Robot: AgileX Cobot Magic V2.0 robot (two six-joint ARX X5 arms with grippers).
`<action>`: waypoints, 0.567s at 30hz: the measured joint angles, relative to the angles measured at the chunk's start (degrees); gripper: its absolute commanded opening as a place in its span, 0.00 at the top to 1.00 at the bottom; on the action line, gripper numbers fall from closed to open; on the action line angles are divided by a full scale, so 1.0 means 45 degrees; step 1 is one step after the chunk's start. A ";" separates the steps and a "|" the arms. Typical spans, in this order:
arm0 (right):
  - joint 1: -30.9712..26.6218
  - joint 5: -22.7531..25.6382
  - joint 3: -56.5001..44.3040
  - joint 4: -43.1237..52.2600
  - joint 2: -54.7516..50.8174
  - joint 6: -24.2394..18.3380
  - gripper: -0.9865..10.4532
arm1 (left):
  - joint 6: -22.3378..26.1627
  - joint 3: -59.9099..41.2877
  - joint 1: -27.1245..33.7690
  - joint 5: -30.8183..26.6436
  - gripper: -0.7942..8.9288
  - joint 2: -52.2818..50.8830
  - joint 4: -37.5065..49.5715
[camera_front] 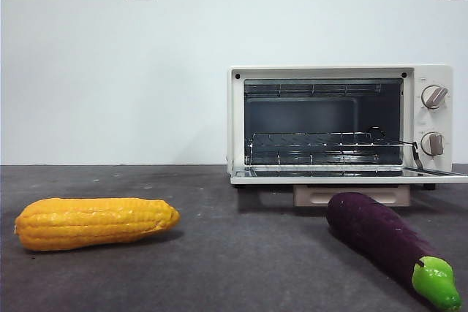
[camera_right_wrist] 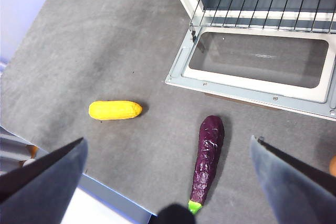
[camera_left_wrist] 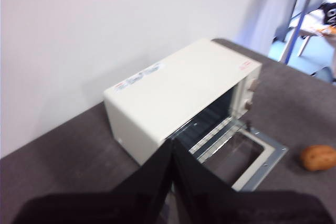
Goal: Take the eggplant from the table,put the eggplant in the oven
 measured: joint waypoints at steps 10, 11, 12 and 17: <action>0.0374 0.0073 0.0000 -0.0073 0.0000 -0.0005 0.42 | 0.0335 -0.3351 0.0024 0.0850 0.92 -0.2720 -0.0063; 0.0413 0.0107 0.0000 -0.0073 0.0000 -0.0010 0.42 | 0.0345 -0.4109 0.0063 0.0850 0.92 -0.3055 0.0160; 0.0432 0.0107 0.0000 -0.0078 0.0000 -0.0010 0.42 | 0.0345 -0.4784 0.0121 0.0845 0.92 -0.3337 0.0437; 0.0636 0.0374 0.0000 -0.0189 0.0073 -0.0015 0.42 | 0.0034 -0.8655 0.0559 0.0903 0.92 -0.4886 0.2725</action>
